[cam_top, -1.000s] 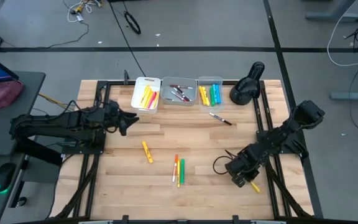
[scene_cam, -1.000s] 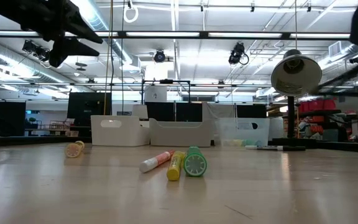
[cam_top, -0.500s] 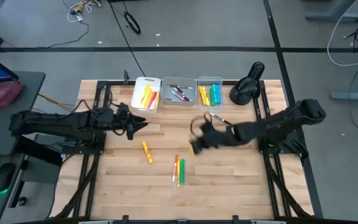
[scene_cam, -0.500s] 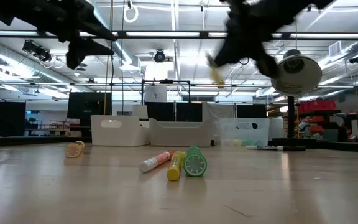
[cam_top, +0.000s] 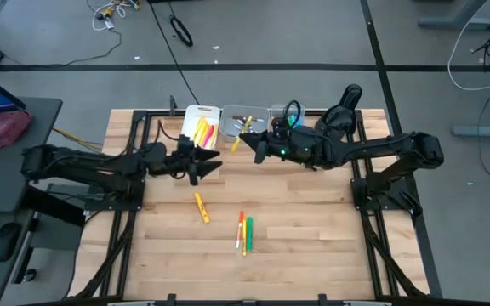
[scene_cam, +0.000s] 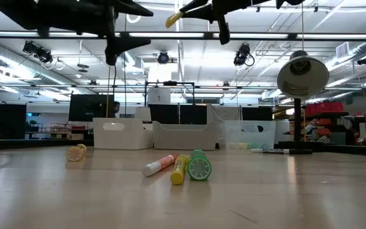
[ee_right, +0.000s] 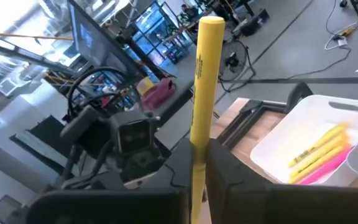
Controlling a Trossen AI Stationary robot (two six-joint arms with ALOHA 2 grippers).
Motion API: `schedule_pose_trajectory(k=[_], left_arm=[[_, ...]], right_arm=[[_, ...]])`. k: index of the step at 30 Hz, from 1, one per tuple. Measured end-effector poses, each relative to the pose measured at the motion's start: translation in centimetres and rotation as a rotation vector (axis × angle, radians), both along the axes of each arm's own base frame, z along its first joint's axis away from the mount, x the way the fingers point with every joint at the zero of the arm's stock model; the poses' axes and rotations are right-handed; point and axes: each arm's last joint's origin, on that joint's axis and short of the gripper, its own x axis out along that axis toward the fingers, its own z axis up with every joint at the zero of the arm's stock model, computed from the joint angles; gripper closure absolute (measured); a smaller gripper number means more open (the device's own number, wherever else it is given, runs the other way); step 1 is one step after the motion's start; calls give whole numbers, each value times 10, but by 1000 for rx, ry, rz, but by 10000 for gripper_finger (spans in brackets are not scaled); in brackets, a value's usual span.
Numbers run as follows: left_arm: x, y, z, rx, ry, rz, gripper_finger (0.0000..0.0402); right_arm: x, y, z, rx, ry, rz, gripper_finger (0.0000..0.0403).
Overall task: Pick & Place Markers
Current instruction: Put the yellow pen into the white bin
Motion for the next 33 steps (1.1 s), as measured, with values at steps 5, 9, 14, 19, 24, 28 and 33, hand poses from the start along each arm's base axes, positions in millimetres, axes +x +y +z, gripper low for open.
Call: schedule_pose_trajectory(k=[5, 9, 14, 19, 24, 28, 33], left_arm=[[12, 6, -5, 66, -36, 46, 95], [24, 7, -1, 199, -34, 60, 95], [45, 9, 12, 312, -10, 86, 95], [60, 11, 23, 372, 37, 64, 112], [64, 12, 31, 377, 56, 50, 178], [64, 16, 30, 354, 60, 60, 256], [63, 20, 30, 306, 44, 19, 361]], right_arm=[[0, 1, 0, 8, 1, 7, 388], [0, 1, -1, 9, 2, 6, 388], [0, 1, 0, 9, -1, 5, 388], [0, 1, 0, 9, -1, 5, 388], [0, 1, 0, 9, 0, 4, 388], [0, 1, 0, 8, -1, 4, 388], [0, 1, 0, 3, 1, -5, 370]])
